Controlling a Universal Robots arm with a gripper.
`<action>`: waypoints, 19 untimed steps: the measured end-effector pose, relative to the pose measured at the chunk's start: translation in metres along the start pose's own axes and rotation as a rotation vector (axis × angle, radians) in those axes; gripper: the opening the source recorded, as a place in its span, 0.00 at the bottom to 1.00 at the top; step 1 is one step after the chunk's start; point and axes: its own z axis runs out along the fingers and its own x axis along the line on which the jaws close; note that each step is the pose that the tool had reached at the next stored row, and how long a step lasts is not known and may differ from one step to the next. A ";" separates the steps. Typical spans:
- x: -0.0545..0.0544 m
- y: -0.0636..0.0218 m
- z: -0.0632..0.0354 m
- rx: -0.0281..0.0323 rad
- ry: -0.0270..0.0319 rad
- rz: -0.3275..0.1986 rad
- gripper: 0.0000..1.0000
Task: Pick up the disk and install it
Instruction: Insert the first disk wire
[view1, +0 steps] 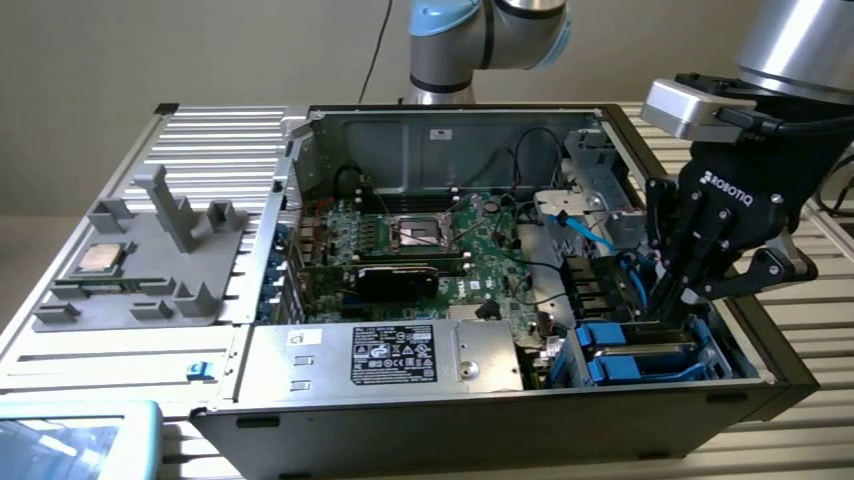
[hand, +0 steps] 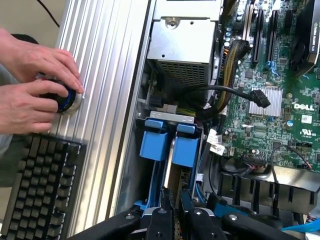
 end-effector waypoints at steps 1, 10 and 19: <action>-0.001 -0.0001 -0.0001 -0.0002 0.0011 0.000 0.16; -0.007 -0.0009 -0.0017 -0.0024 0.0143 0.002 0.16; -0.008 -0.0013 -0.0011 -0.0155 0.0195 0.052 0.16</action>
